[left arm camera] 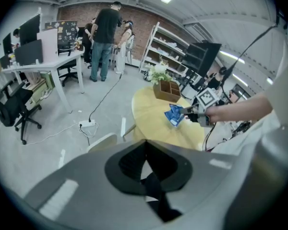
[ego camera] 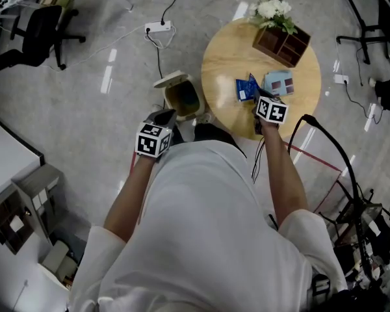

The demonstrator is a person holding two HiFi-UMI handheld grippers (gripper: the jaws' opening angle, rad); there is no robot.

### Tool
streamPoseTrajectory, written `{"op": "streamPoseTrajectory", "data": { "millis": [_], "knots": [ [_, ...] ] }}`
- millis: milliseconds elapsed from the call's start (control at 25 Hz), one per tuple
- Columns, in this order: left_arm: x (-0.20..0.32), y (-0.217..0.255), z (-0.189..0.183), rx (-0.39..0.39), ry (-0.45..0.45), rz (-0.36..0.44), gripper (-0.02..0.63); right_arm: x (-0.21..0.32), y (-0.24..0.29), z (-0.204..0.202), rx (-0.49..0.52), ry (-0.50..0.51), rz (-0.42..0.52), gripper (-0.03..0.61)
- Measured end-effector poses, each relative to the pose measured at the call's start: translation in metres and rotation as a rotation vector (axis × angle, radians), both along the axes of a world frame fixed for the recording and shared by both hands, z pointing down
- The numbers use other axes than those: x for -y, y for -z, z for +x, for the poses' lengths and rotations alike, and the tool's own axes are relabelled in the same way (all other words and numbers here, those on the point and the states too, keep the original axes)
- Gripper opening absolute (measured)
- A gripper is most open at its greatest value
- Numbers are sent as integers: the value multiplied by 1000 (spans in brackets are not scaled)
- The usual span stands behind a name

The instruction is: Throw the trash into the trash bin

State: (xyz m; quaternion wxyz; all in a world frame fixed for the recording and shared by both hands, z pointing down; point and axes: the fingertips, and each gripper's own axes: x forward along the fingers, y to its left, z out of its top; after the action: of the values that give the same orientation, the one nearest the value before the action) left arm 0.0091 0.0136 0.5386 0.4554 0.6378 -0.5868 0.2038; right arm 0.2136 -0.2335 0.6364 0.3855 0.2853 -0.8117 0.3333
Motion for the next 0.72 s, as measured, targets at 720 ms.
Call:
{"op": "streamPoseTrajectory", "data": {
  "millis": [720],
  "knots": [
    [-9, 1, 6, 23, -57, 26, 3, -30, 18, 16, 65, -69, 6, 2]
  ]
}}
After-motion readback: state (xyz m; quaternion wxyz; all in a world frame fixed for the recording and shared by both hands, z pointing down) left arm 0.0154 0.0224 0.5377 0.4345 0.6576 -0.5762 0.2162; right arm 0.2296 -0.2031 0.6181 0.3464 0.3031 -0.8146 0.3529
